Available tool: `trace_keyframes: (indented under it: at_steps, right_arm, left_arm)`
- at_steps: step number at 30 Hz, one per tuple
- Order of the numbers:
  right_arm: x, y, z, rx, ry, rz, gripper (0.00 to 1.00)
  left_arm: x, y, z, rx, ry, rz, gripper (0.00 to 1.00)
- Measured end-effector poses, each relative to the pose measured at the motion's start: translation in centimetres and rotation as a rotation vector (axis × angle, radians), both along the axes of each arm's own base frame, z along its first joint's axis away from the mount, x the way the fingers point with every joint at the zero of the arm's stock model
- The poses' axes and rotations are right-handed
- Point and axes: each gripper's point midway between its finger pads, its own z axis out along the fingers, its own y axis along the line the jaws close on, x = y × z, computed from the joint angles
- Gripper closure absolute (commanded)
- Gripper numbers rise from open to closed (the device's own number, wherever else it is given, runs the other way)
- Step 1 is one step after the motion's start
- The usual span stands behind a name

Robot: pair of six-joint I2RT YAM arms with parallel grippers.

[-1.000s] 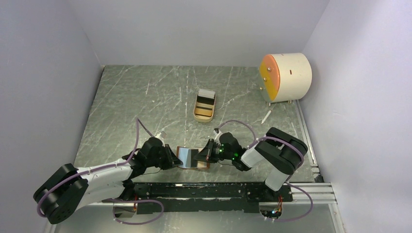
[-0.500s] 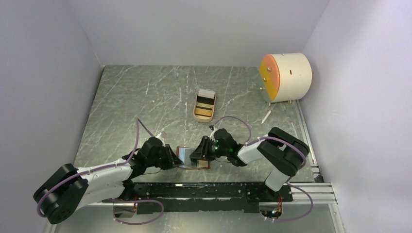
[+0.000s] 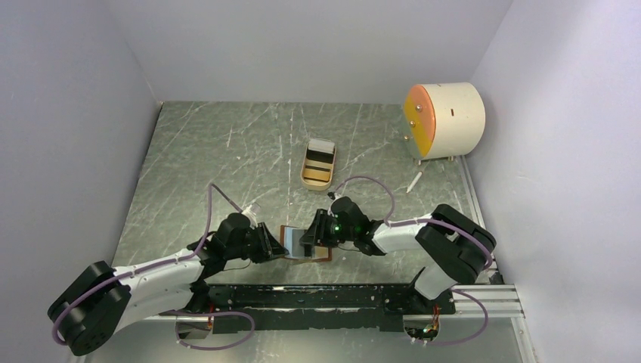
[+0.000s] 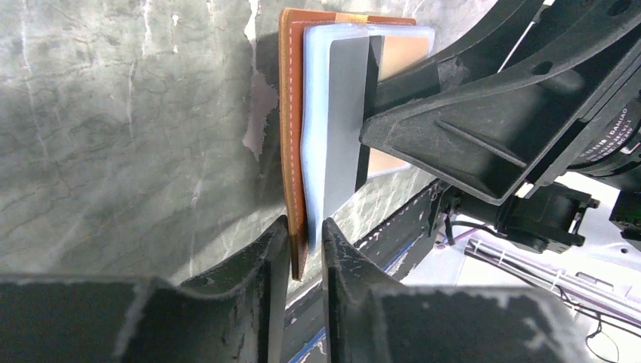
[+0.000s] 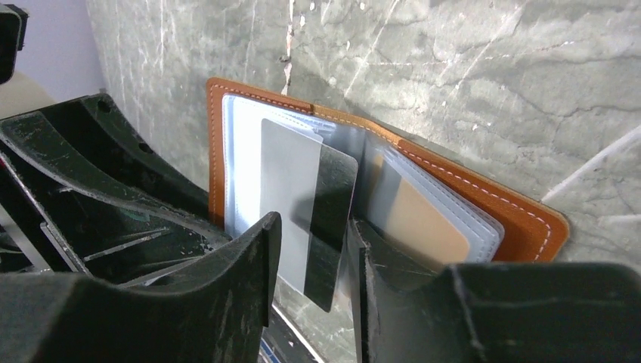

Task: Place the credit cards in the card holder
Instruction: Insert the credit card into the card holder.

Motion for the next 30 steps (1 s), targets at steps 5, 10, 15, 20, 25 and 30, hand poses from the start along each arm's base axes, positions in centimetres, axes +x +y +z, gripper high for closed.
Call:
trace_keyframes:
  at_steps: [5, 10, 15, 20, 25, 30]
  right_arm:
    - [0.3, -0.4, 0.1, -0.028, -0.019, -0.012, 0.55]
    - [0.4, -1.0, 0.3, -0.054, -0.038, -0.020, 0.55]
    - [0.5, -1.2, 0.4, -0.066, -0.051, -0.021, 0.55]
    - [0.5, -1.1, 0.5, -0.057, -0.055, -0.021, 0.56]
    - [0.3, -0.4, 0.2, -0.027, -0.041, -0.011, 0.58]
    - [0.3, 0.2, 0.0, -0.006, -0.038, -0.012, 0.70]
  left_arm:
    - [0.0, -0.2, 0.1, -0.014, -0.003, -0.004, 0.87]
    - [-0.1, -0.3, 0.0, -0.022, 0.000, -0.015, 0.91]
    - [-0.2, -0.6, 0.1, -0.031, -0.002, -0.024, 0.91]
    - [-0.2, -0.7, 0.1, -0.036, 0.000, -0.031, 0.91]
    - [-0.2, -0.9, 0.3, -0.046, -0.002, -0.038, 0.91]
    - [-0.6, -0.9, 0.2, -0.053, 0.008, -0.055, 0.91]
